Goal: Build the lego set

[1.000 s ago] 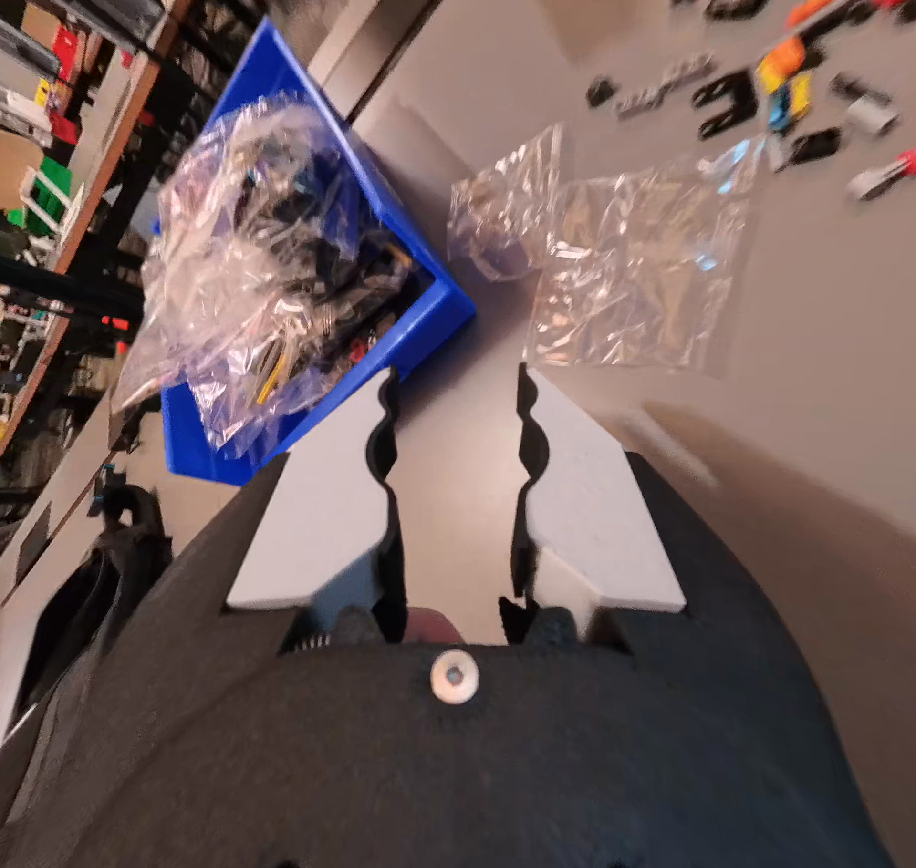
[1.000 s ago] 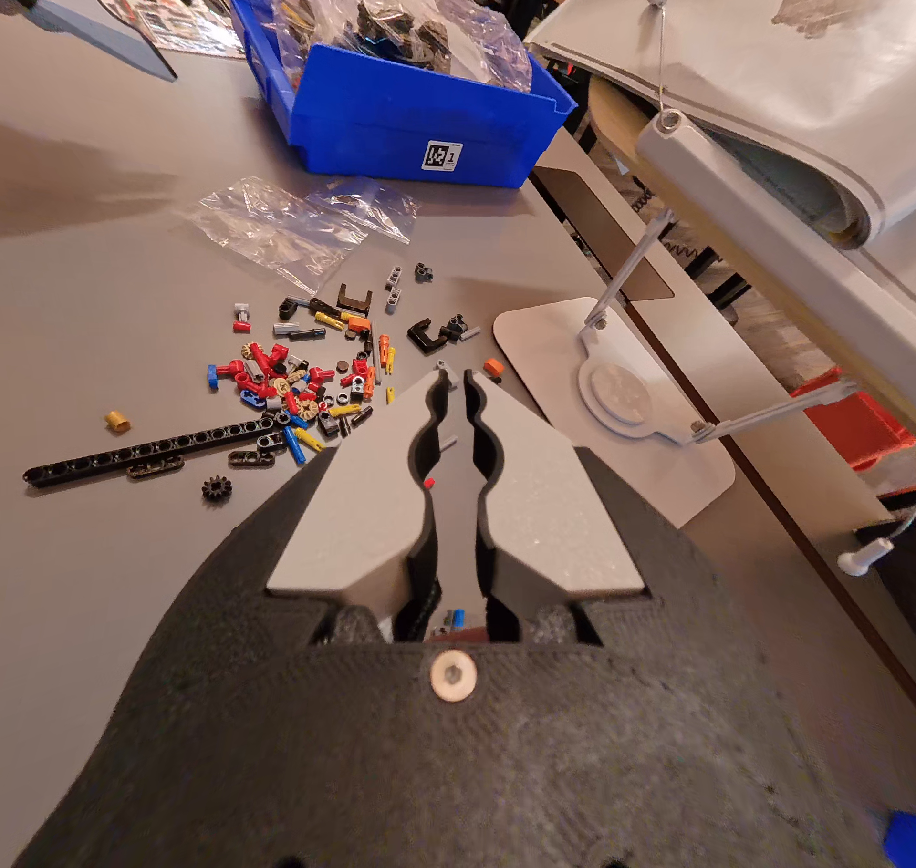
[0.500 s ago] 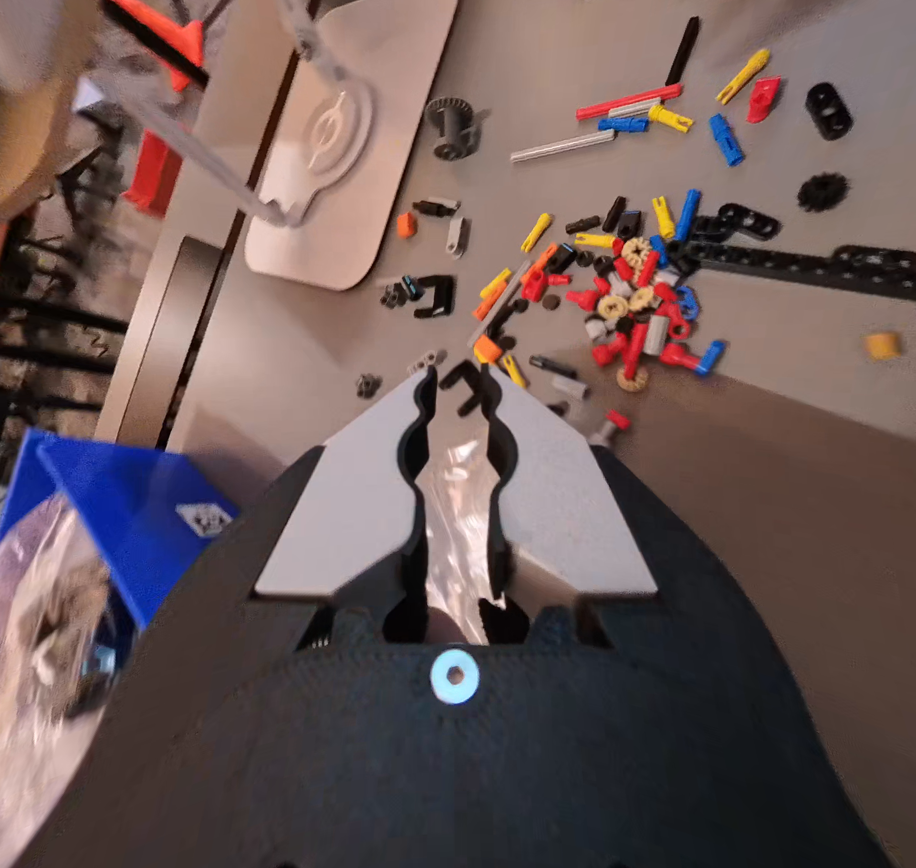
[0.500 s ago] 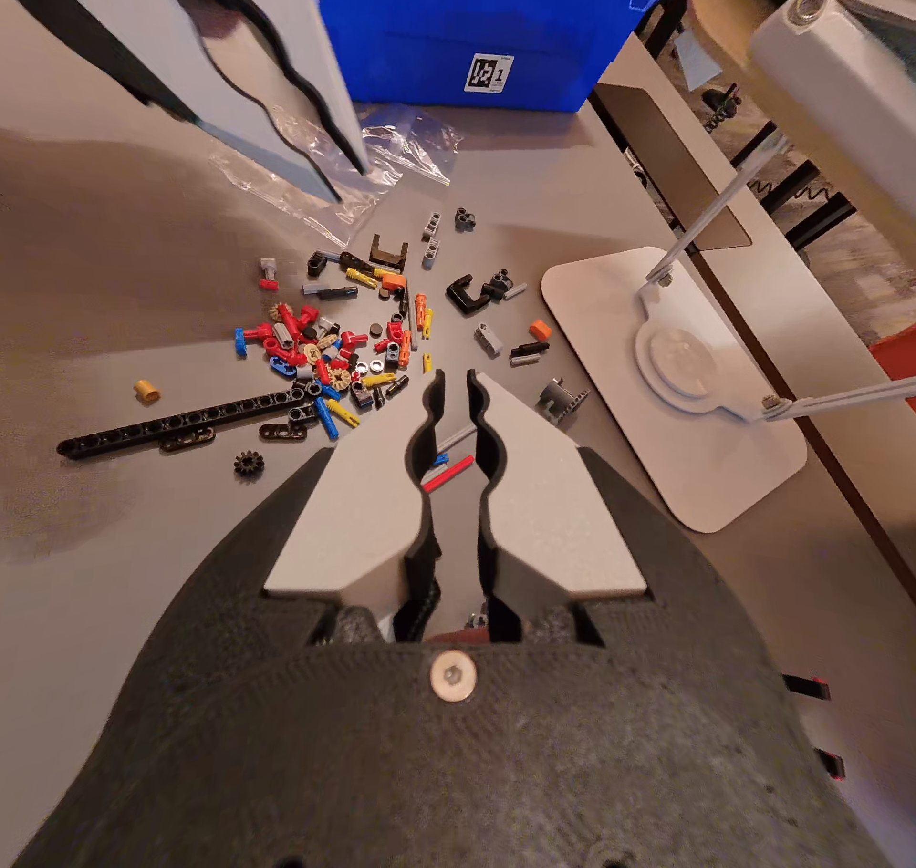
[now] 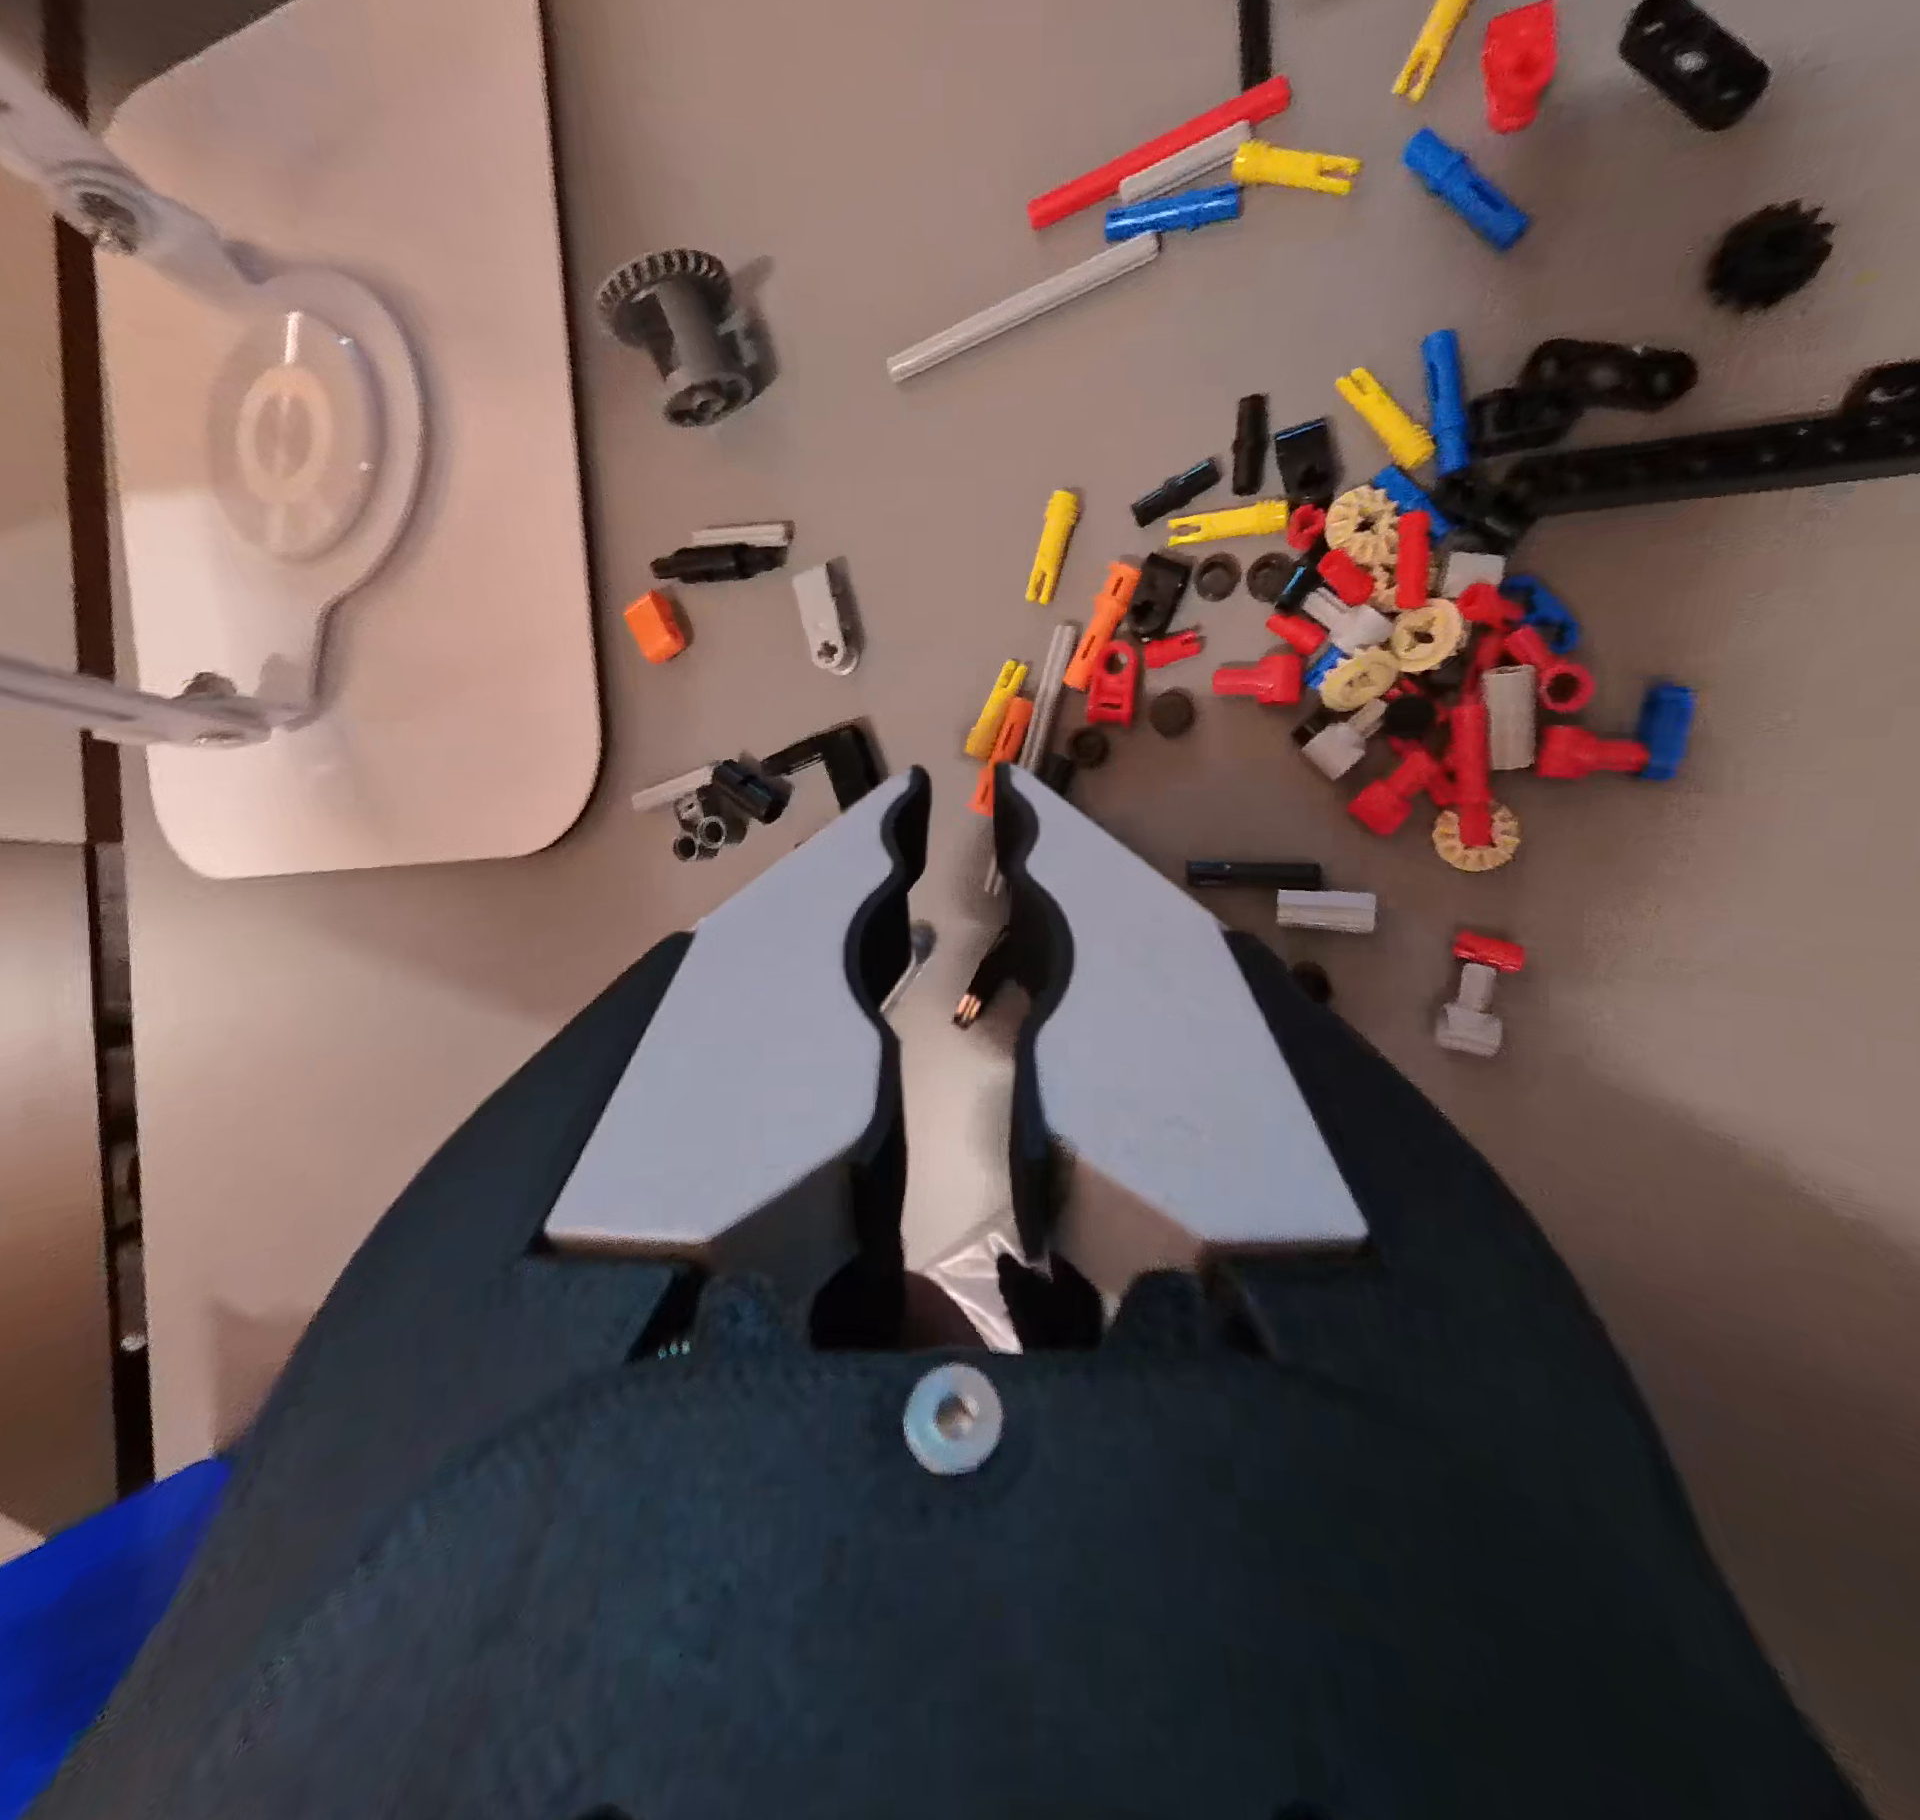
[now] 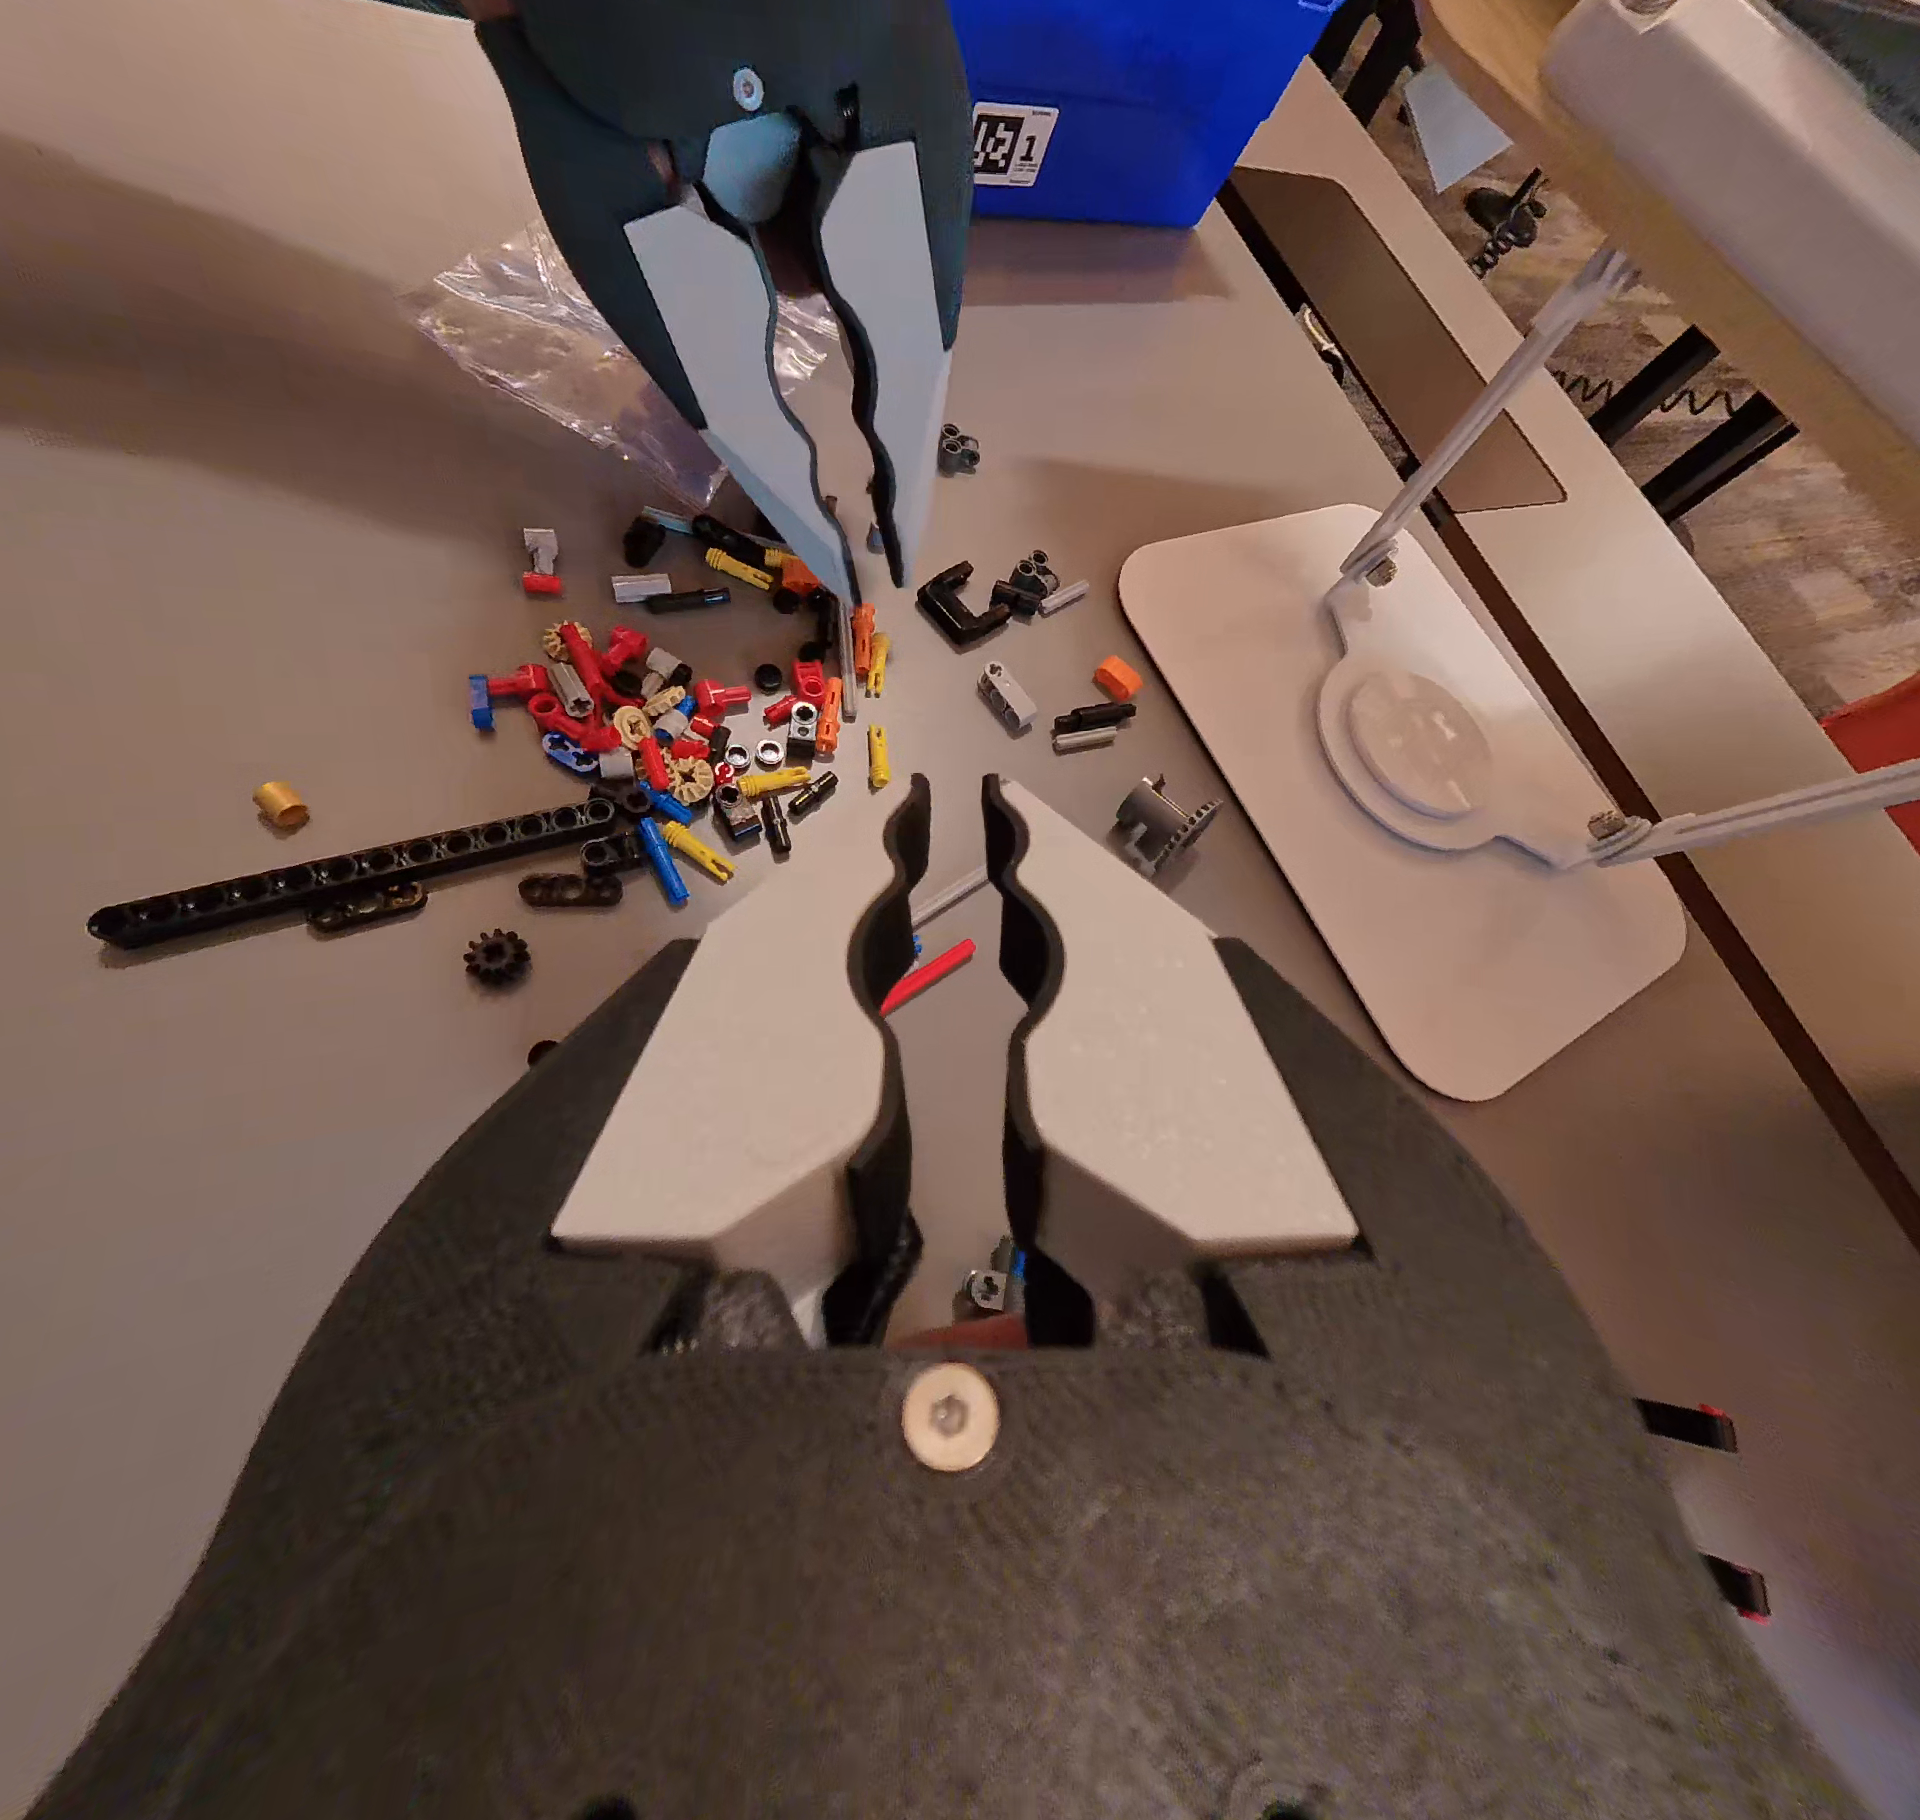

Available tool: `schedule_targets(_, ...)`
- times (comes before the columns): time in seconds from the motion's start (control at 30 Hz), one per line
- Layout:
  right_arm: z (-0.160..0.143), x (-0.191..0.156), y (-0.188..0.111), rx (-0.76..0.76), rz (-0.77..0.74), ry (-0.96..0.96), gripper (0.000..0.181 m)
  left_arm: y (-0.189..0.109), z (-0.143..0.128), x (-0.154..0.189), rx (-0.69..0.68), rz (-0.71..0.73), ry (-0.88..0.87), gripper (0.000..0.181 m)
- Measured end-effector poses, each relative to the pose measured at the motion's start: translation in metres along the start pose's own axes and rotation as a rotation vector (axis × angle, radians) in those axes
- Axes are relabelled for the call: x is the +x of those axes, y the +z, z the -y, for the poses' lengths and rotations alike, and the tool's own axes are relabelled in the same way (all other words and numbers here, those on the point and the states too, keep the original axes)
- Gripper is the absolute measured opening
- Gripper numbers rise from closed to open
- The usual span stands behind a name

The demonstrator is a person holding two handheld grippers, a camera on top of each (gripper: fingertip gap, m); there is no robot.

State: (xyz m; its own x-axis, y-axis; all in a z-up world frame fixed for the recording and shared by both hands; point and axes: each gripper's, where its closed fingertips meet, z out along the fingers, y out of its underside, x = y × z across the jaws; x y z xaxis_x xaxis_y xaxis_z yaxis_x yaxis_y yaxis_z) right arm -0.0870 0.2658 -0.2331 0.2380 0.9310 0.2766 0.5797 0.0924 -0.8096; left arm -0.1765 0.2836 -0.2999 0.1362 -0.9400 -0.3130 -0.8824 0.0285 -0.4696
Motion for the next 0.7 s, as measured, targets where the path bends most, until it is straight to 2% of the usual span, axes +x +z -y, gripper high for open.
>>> schedule_targets(0.27, -0.001, 0.002, -0.001, 0.004, 0.000, 0.001, 0.008, 0.009, -0.008, 0.003, -0.026, -0.069, 0.000, 0.008)
schedule_targets(0.4, -0.003, 0.002, -0.001, -0.002, 0.000, 0.004, 0.009, 0.010, -0.009, 0.010, -0.030, -0.124, -0.006, 0.000)
schedule_targets(0.7, -0.002, 0.006, -0.004, 0.004, -0.012, 0.008, 0.009, 0.007, -0.006, 0.015, 0.004, -0.100, -0.034, 0.000)
